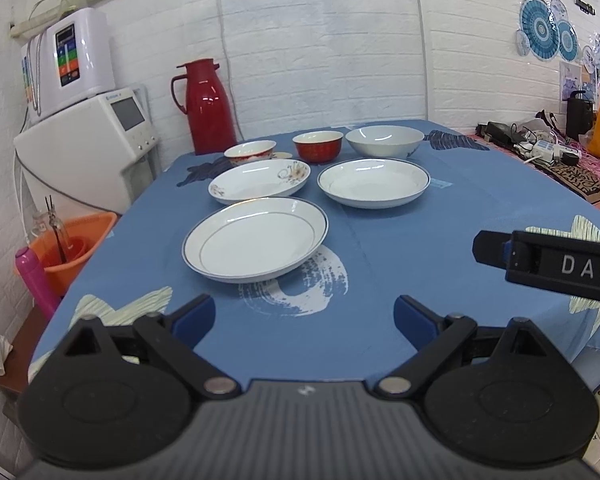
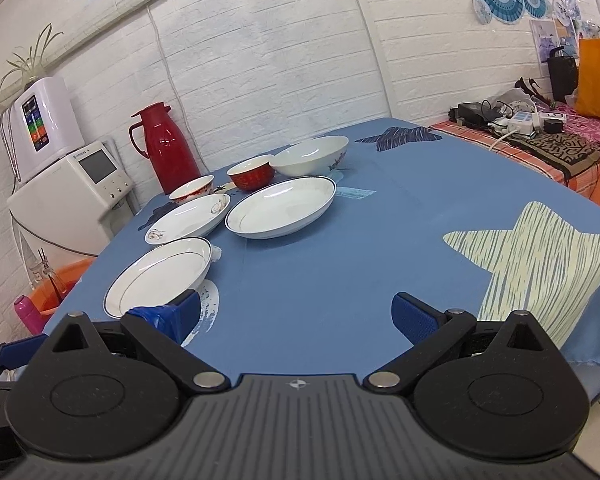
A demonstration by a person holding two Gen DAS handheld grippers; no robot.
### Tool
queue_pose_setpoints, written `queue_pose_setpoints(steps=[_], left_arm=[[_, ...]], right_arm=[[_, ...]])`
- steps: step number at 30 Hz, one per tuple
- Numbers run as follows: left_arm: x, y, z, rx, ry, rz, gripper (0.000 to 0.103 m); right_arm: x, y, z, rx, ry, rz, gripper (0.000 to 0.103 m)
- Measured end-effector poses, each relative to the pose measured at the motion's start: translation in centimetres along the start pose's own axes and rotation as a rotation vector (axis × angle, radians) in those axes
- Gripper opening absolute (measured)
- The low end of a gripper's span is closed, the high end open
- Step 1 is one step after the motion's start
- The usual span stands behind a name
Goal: Organize plates and bowls
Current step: 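Move both grippers toward the gold-rimmed white plate on the tablecloth, then close the left gripper on the plate rim while the right gripper grips the opposite rim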
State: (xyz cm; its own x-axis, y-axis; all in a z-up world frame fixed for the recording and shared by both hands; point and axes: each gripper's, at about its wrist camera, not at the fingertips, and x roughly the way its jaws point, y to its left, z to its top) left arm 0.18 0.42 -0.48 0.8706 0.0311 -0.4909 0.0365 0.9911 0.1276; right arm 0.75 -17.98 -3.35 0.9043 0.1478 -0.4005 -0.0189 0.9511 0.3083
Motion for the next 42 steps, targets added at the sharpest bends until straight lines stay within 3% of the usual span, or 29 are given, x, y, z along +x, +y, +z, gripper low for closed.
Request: queue_pose_setpoints(steps=[22,27,30,32,33,35,37,40,42], left_arm=[[3.6,2.0,0.6,-0.047,0.074,0.004,0.095],[4.1,7.4,2.8,-0.095,0.061,0.023,0.095],[6.4,12.4,4.9,-0.139,0.142,-0.024,0.095],[8.8,14.7,6.1,-0.153,0.204,-0.037,0.095],[10.1,15.5,6.7,-0.146,0.237,-0.034,0.095],[12.5,16.6,7.6,-0.133,0.285,-0.034,0.095],[15.4,17.5,8.2,-0.147,0.355,-0.068,0.095],[19.6,18.8,8.3,-0.167,0.459,-0.118,0.095],[21.4,19.5,8.2,-0.186,0.493,-0.142,0.095]], right_arm=[[2.0,0.3,0.2,-0.021,0.066,-0.032,0.09],[2.2,1.0,0.7,-0.033,0.047,-0.029,0.09],[2.4,2.6,1.8,-0.083,-0.017,0.064,0.09],[4.7,3.9,2.9,-0.146,0.043,0.193,0.09],[6.8,4.6,3.5,-0.166,0.127,0.237,0.09],[10.5,5.7,4.7,-0.139,0.247,0.272,0.09],[13.9,6.7,5.9,-0.101,0.317,0.271,0.09],[18.7,8.5,6.6,-0.115,0.457,0.17,0.089],[21.1,8.7,6.6,-0.083,0.528,0.155,0.087]])
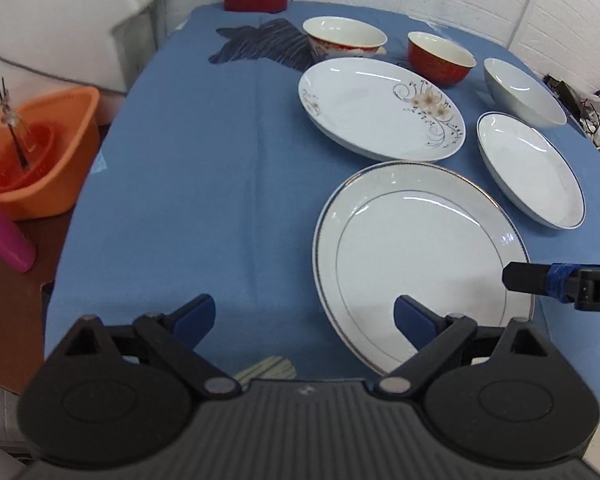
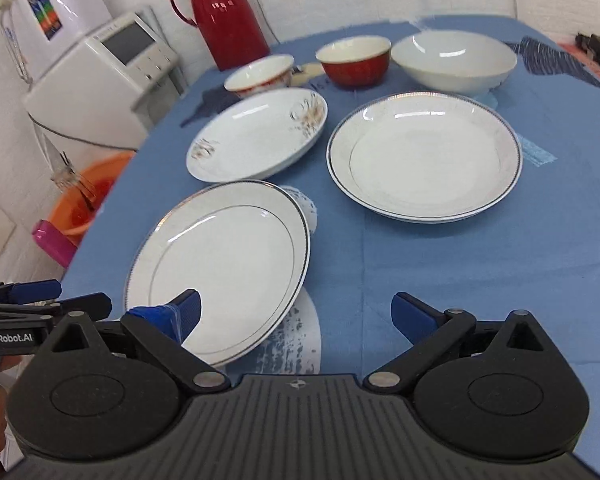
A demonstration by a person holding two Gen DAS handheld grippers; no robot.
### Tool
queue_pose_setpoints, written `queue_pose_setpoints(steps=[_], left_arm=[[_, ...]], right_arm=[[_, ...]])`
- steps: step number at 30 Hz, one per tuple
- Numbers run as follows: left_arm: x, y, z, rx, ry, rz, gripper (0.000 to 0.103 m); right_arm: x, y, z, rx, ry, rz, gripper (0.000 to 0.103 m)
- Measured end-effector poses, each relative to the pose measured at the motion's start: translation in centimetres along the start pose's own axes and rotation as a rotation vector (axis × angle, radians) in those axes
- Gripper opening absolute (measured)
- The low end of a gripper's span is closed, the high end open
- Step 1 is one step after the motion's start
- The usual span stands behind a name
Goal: Organize plates and bowls
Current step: 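Close the left gripper on the plate rim while the right gripper grips the opposite rim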
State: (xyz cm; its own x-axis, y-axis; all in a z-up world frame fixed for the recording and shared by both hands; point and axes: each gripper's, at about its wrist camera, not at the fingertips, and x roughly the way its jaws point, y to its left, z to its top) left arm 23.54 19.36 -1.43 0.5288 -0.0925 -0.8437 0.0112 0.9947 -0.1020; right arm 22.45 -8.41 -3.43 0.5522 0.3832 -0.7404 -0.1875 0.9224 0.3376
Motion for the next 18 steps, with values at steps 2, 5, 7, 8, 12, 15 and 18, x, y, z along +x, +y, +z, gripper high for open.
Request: queue_pose_setpoints(steps=[2,5,7,8,12,15,18], left_arm=[[0.8,0.4,0.3,-0.006,0.007,0.006,0.095],[1.2,0.4,0.4,0.02,0.005,-0.008,0.095],[1.7,0.4,0.6,0.023,0.012,-0.024,0.093],[2.0,0.3,0.8,0.026,0.016,-0.032,0.093],[2.8,-0.2,0.9,0.038,0.023,-0.035,0.092],[3.5,-0.1,1.0,0.027,0.042,-0.041,0.092],[3.8,-0.4,1.2,0.031,0.035,-0.015,0.092]], right_arm=[[1.8,-0.2,1.0,0.019,0.063,-0.004,0.086],[3.6,0.0,1.7,0.02,0.115,-0.065,0.086],[3.7,0.1,1.9,0.017,0.116,-0.076,0.086],[3.7,0.2,2.0,0.02,0.122,-0.075,0.085],[4.6,1.4,2.2,-0.044,0.157,-0.086,0.09],[5.6,2.9,2.0,-0.163,0.187,-0.15,0.091],[5.9,3.4,1.3,-0.196,0.149,-0.205,0.091]])
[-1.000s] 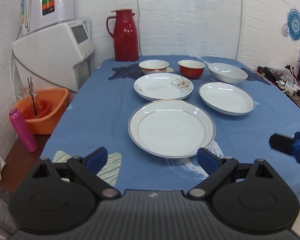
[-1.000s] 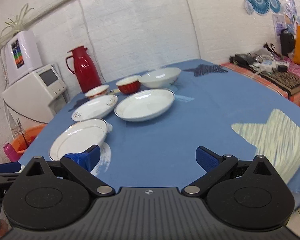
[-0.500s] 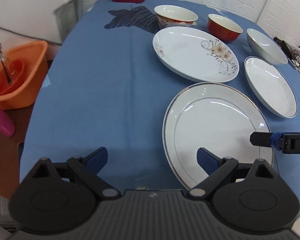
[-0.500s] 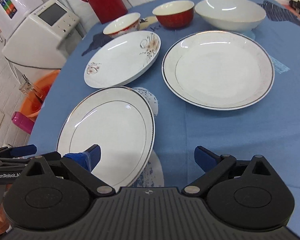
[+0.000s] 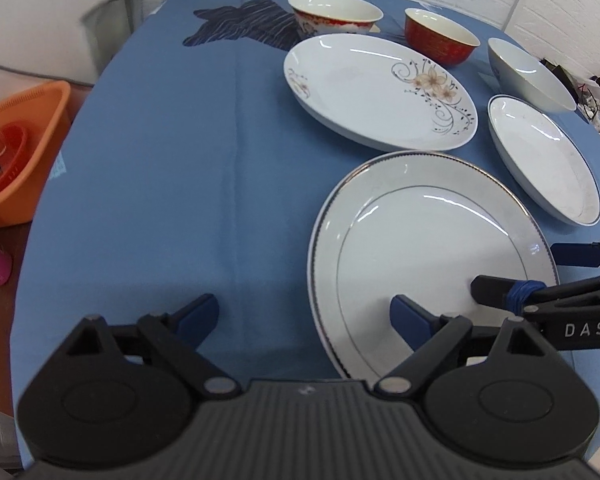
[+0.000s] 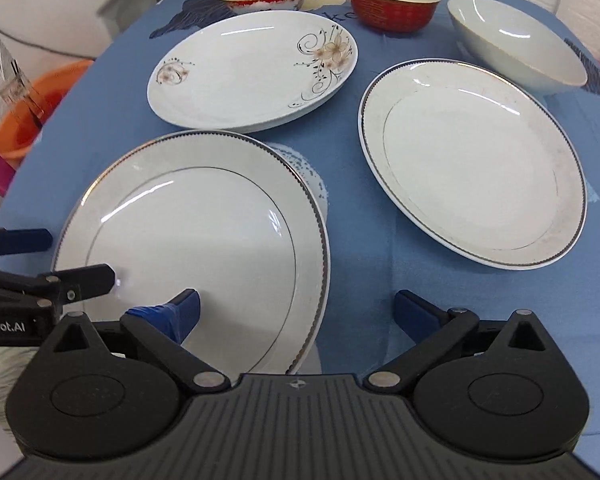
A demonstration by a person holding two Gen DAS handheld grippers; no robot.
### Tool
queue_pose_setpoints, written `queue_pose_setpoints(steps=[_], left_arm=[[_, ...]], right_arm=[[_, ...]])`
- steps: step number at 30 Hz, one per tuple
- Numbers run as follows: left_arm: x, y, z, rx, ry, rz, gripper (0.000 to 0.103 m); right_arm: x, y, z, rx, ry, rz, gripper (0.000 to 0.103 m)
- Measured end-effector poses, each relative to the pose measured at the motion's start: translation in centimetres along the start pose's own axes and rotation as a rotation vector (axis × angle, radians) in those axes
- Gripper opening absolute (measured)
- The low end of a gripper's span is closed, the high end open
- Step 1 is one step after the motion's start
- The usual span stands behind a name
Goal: Organize plates and bowls
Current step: 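Close the left gripper on the plate rim while the right gripper grips the opposite rim, then lift the gold-rimmed plate with both grippers and lower it onto the other gold-rimmed plate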
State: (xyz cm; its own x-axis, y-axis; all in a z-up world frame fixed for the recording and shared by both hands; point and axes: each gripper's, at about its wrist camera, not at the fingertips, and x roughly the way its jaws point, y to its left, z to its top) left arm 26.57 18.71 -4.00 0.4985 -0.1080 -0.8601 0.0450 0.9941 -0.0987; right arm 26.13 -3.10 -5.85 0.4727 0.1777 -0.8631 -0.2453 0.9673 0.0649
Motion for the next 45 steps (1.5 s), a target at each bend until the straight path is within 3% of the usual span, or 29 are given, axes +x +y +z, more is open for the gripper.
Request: queue_pose_setpoints(steps=[2,3,4,5,7,9,11,14,16,23,32,38,39,40,41,43,45], left_arm=[[0.1,-0.2,0.1,0.008,0.001,0.007,0.091],[0.1,-0.3,0.1,0.016,-0.003,0.015,0.084],[-0.1,-0.4,0.1,0.019,-0.013,0.003,0.07],[-0.4,-0.5,0.2,0.024,-0.011,-0.012,0.062],[-0.6,-0.8,0.5,0.02,0.004,-0.059,0.027],[-0.7,-1.2,0.5,0.016,0.003,-0.04,0.028],[-0.7,-1.1,0.3,0.008,-0.008,-0.042,0.028],[-1.1,-1.1,-0.1,0.003,-0.006,-0.042,0.027],[-1.4,-1.2,-0.5,0.007,0.003,-0.029,0.027],[-2.6,-1.3,-2.3,0.009,0.016,-0.022,0.026],[-3.7,-1.8,-4.6,0.03,0.008,-0.038,0.026],[-3.3,-1.2,-3.8,0.012,0.021,-0.054,0.027],[-3.3,-0.9,-3.8,0.012,0.011,-0.062,0.036],[-3.5,-0.7,-3.7,0.011,-0.007,-0.046,0.058],[-3.7,-0.4,-3.5,0.008,-0.029,-0.028,0.063],[-4.3,-0.2,-3.0,0.02,-0.059,0.0,0.062],[-5.5,0.1,-2.3,0.032,-0.106,-0.008,0.063]], right_arm=[[0.0,-0.4,0.0,0.007,-0.024,-0.005,0.091],[0.0,-0.5,0.1,0.006,-0.019,-0.003,0.091],[0.2,-0.5,0.4,0.007,-0.006,-0.005,0.091],[0.1,-0.5,0.5,0.013,0.003,-0.006,0.09],[-0.1,-0.2,0.6,-0.008,-0.01,0.038,0.087],[-0.2,0.4,0.6,-0.052,-0.03,0.086,0.08],[-0.6,0.9,0.8,-0.079,-0.05,0.072,0.043],[-1.0,-1.1,1.1,0.018,-0.047,0.127,0.024],[-1.3,-2.0,0.5,0.077,-0.053,0.183,0.023],[-3.0,-1.6,-2.8,0.115,-0.057,0.256,0.028],[-3.9,-1.8,-4.7,0.099,-0.073,0.284,0.031],[-3.9,-2.0,-4.8,0.067,-0.058,0.314,0.035],[-3.9,-2.0,-4.5,0.062,-0.048,0.318,0.035],[-3.8,-2.2,-4.4,0.071,-0.038,0.331,0.035],[-3.8,-2.6,-4.5,0.075,-0.032,0.35,0.035],[-4.2,-3.4,-4.7,0.091,-0.065,0.351,0.033],[-5.5,-4.4,-4.6,0.118,-0.18,0.299,0.034]])
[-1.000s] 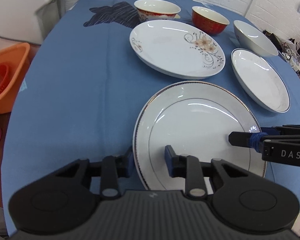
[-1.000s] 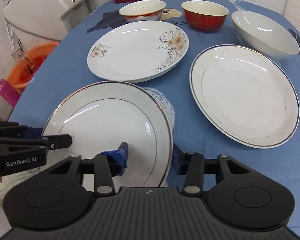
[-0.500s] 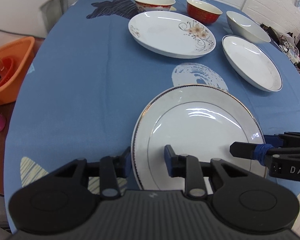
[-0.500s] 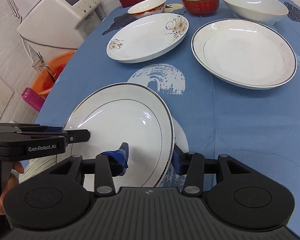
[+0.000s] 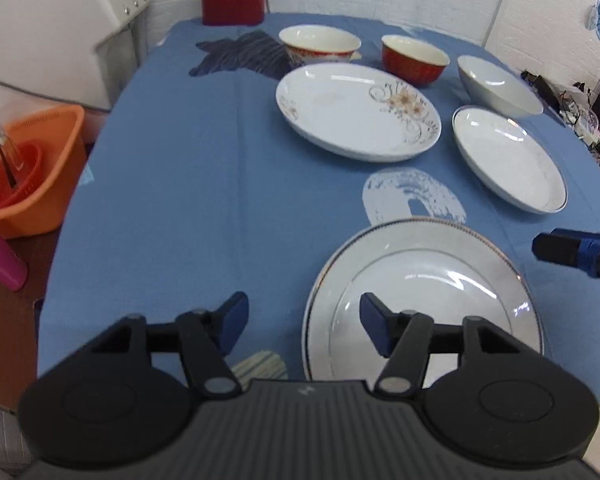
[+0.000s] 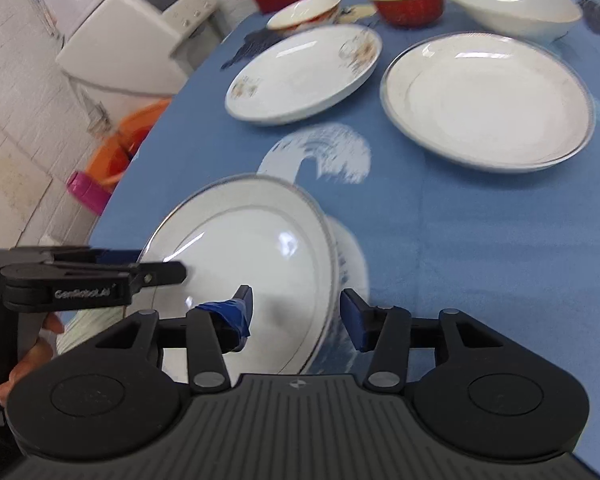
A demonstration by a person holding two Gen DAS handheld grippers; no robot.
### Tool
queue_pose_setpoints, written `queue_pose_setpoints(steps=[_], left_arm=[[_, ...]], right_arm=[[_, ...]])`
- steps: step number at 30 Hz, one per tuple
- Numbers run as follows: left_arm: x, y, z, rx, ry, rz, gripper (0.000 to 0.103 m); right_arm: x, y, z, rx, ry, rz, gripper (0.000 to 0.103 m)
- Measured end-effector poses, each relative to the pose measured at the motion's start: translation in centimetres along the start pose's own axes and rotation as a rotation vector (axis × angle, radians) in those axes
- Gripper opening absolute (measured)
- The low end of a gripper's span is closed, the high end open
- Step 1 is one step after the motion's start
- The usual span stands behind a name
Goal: Organize plates and bowls
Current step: 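Lift the gold-rimmed plate with both grippers and lower it onto the other gold-rimmed plate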
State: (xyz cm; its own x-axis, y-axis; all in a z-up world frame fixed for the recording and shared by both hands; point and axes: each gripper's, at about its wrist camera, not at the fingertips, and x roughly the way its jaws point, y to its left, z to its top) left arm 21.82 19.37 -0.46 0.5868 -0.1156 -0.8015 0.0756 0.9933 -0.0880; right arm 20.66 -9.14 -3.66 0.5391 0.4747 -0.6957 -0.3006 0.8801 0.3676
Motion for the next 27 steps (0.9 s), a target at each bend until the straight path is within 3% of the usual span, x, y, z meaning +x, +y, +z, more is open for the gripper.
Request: queue_pose_setpoints(steps=[5,6,10,12,15,18,20,23,25,26,27], left_arm=[[-1.3,-0.3,4.0,-0.011,-0.097,0.007,0.065],[-1.0,-0.8,4.8,-0.005,-0.096,-0.012,0.065],[2.0,-4.0,7.5,-0.049,0.034,-0.221,0.065],[4.2,-6.6,8.9,-0.04,0.095,-0.276,0.065],[7.1,-9.0,10.6,-0.061,0.16,-0.278,0.065],[7.7,-9.3,11.0,-0.076,0.159,-0.269,0.065],[6.8,-9.0,11.1,-0.055,0.121,-0.231,0.065],[5.9,-9.6,12.0,-0.012,0.068,-0.151,0.069],[6.1,-10.8,12.2,0.038,0.082,-0.135,0.07],[6.3,-11.2,12.2,0.043,0.092,-0.157,0.07],[6.6,-11.6,12.1,0.035,0.104,-0.187,0.07]], right_arm=[[-4.8,0.4,1.9,-0.165,-0.275,-0.049,0.036],[-5.2,0.0,2.6,-0.191,-0.287,-0.084,0.037],[-4.8,-4.7,6.5,-0.107,-0.151,-0.165,0.038],[-4.4,-7.3,8.0,-0.053,-0.112,-0.217,0.039],[-3.2,-10.5,9.4,0.007,-0.042,-0.248,0.04],[-2.5,-12.4,10.1,0.072,-0.018,-0.263,0.04],[-3.2,-12.0,9.8,0.077,-0.069,-0.227,0.04],[-5.6,-9.6,9.7,0.028,-0.222,-0.198,0.04],[-6.4,-8.2,9.8,-0.017,-0.318,-0.17,0.042],[-5.9,-8.1,10.0,-0.014,-0.304,-0.149,0.042],[-4.9,-8.3,10.6,-0.019,-0.224,-0.124,0.042]])
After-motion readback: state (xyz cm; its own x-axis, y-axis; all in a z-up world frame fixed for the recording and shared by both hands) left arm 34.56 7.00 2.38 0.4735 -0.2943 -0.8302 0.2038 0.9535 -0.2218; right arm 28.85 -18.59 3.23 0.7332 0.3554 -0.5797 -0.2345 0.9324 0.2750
